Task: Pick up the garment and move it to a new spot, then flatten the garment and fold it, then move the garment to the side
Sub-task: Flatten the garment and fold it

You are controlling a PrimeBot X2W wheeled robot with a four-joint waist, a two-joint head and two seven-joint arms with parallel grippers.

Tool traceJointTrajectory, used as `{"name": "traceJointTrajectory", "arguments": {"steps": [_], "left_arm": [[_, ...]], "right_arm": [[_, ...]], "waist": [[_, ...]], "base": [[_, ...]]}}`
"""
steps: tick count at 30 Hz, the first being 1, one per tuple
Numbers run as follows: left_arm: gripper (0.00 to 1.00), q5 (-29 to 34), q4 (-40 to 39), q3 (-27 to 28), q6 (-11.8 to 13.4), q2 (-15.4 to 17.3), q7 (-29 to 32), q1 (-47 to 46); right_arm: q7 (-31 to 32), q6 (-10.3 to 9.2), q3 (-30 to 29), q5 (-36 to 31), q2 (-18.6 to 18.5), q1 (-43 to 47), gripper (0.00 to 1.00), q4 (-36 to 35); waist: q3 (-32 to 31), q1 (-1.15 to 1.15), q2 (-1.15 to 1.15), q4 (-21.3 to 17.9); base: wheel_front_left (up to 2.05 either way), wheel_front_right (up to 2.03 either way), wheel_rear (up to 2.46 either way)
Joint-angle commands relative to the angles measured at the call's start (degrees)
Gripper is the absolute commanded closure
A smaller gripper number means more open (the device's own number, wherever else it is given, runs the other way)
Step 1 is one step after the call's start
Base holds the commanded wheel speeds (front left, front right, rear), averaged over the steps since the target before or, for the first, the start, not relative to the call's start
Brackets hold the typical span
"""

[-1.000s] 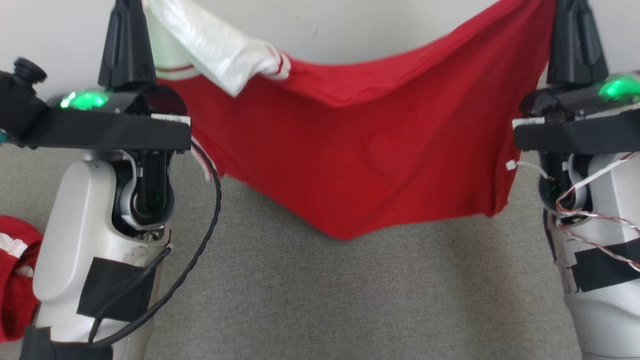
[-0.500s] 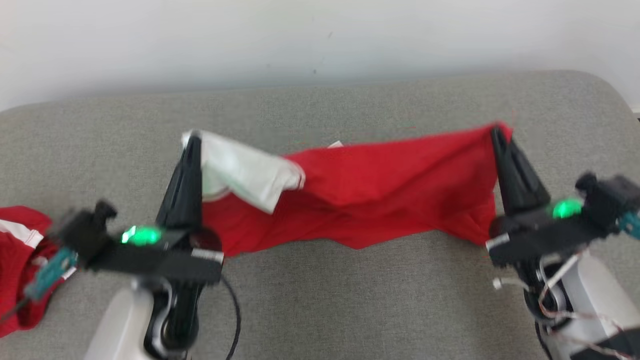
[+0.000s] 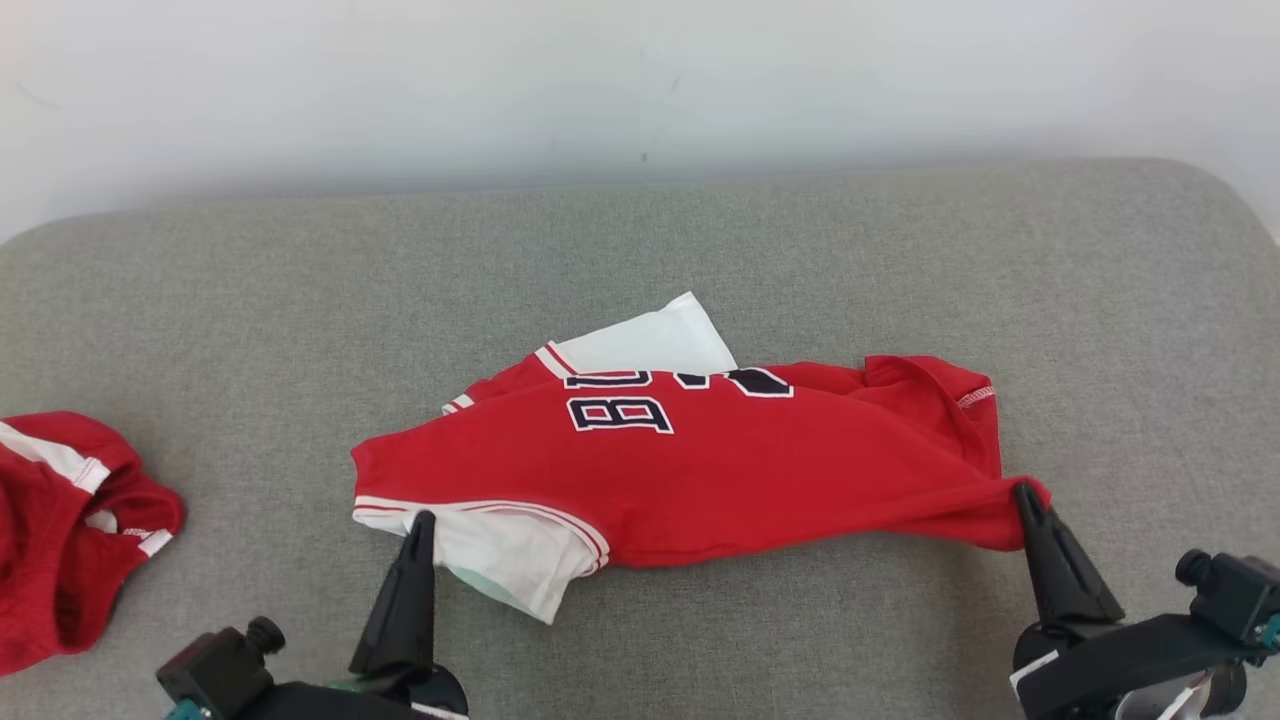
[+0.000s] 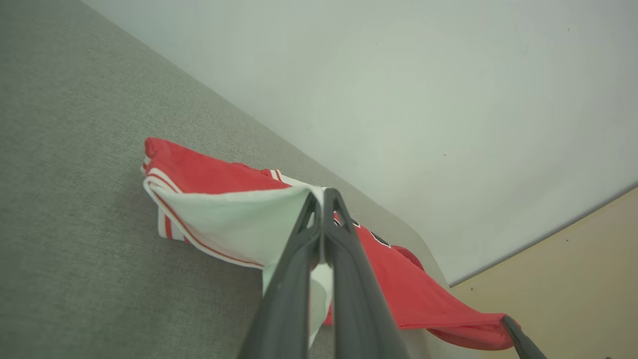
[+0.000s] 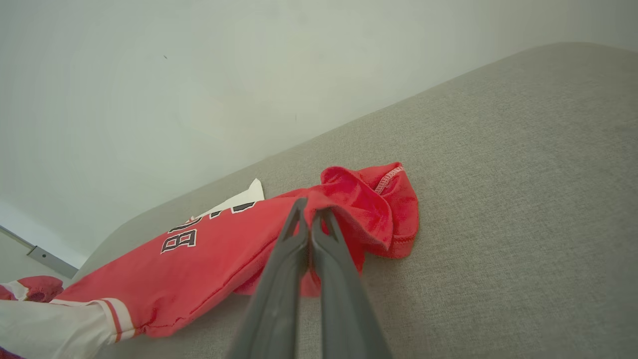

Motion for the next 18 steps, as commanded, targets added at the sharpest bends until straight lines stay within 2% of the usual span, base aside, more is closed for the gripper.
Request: {"name": "traceJointTrajectory", "arguments": {"steps": [1,9,18], "left_arm": [[1.0,-1.2,0.5,-0.3,0.3,-0.5,0.4,1.4],[1.0,-2.9,1.6,-0.1,0.5,-0.8,0.9,3.6],[1.0,-3.3,1.6,0.6,0.2,-0.8,0.3,2.1]], "right_arm": [[1.0,0.05,-0.7,-0.3,1.5,1.6,1.0,-0.6],[3.7,0.05,-2.5,-2.0,3.9,4.4,1.0,-1.5],[1.6,0.05,-3.1,-3.6,5.6,3.1,1.0,-3.9]], "waist": [[-0.6,0.01,0.0,0.1],[-2.0,0.01,0.0,0.4],[-2.9,0.01,0.0,0.4]], "base": [[0.0,0.0,0.0],[0.0,0.0,0.0],[0.0,0.0,0.0]]}}
